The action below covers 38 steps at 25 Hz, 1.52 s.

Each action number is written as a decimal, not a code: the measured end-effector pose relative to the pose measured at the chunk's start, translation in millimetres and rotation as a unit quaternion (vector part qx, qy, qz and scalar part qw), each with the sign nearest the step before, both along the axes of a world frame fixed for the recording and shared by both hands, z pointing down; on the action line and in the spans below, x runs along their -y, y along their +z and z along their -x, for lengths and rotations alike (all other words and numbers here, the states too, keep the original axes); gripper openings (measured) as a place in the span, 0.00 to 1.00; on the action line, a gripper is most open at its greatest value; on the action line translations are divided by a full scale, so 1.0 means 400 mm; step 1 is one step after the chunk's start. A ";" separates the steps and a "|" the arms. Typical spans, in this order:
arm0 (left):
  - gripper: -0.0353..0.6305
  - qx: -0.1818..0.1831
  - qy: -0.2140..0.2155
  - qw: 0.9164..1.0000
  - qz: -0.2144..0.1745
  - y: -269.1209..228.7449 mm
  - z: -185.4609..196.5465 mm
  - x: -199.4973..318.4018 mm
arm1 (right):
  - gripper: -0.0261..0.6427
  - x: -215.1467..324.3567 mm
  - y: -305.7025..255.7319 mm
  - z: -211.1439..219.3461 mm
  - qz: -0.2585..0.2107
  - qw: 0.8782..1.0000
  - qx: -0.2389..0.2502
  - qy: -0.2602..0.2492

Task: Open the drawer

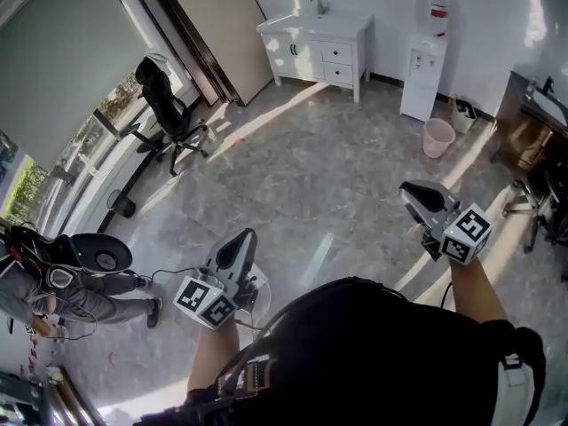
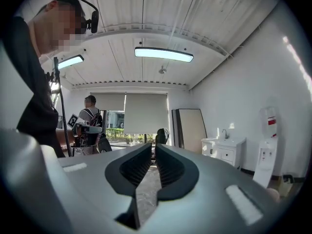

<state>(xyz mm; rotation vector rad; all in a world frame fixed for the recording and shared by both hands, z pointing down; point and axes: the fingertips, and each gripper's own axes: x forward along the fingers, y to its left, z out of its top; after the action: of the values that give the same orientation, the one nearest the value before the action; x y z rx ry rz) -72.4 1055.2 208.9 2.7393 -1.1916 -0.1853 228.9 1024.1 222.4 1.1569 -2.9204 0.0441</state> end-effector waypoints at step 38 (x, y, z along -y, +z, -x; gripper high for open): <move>0.05 -0.018 0.020 1.000 -0.011 0.046 0.704 0.802 | 0.05 0.780 -0.009 0.684 -0.005 0.999 -0.025 0.030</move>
<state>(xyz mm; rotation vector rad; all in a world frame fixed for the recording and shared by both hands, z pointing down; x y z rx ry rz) -353.9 734.3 227.3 2.7633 -1.1315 -0.2440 -44.5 712.2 218.9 1.2288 -2.8451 -0.0008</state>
